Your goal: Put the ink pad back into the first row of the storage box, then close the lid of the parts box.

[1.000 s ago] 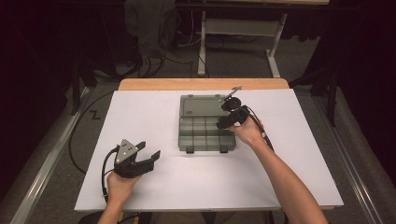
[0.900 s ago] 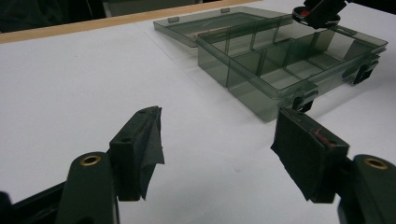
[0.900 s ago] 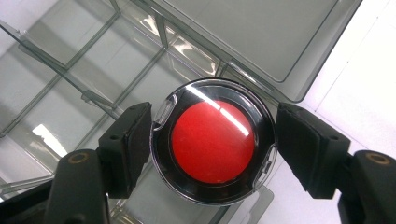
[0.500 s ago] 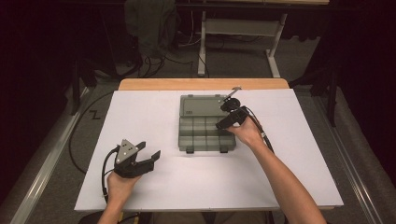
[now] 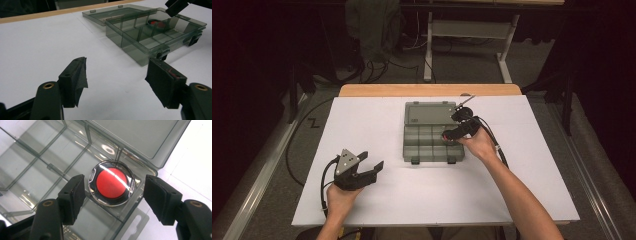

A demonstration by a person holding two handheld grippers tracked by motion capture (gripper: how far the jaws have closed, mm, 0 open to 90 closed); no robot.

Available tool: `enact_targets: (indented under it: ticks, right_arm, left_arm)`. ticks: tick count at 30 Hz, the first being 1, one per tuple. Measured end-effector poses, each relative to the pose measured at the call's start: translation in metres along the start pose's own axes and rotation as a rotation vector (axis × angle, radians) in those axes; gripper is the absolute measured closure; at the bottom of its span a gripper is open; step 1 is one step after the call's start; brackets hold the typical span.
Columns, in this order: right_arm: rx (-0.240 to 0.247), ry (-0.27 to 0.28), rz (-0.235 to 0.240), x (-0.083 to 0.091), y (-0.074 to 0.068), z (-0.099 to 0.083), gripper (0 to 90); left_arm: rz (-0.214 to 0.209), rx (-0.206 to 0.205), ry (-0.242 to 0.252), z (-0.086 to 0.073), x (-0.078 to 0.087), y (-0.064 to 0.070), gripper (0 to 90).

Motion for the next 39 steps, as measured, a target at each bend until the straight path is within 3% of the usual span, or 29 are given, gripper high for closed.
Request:
enact_targets:
  ticks: [5,21,33,39]
  right_arm:
    - [-0.012,0.036,0.026,0.006,0.000,-0.003,38.3]
    - [-0.056,0.107,0.049,0.025,0.004,-0.020,42.7]
    - [-0.103,0.167,0.074,0.035,0.008,-0.034,59.0]
    - [-0.136,0.158,0.082,0.032,0.012,-0.041,65.3]
  left_arm:
    - [-0.003,-0.007,-0.003,0.000,-0.001,0.001,32.9]
    - [-0.006,-0.017,-0.006,-0.001,0.001,0.002,32.8]
    - [0.006,-0.002,-0.005,-0.001,0.000,-0.002,32.8]
    - [0.015,-0.007,0.000,0.000,0.001,-0.002,32.8]
Point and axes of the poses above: each handheld gripper's, and its own axes: x roughly backward along the jaws, z roughly out of its top, y roughly to its right, the point moved 10 cm from there along -x, roughly forward along the jaws, and after that the axes turned 5 degrees about y, right-handed, at the moved point
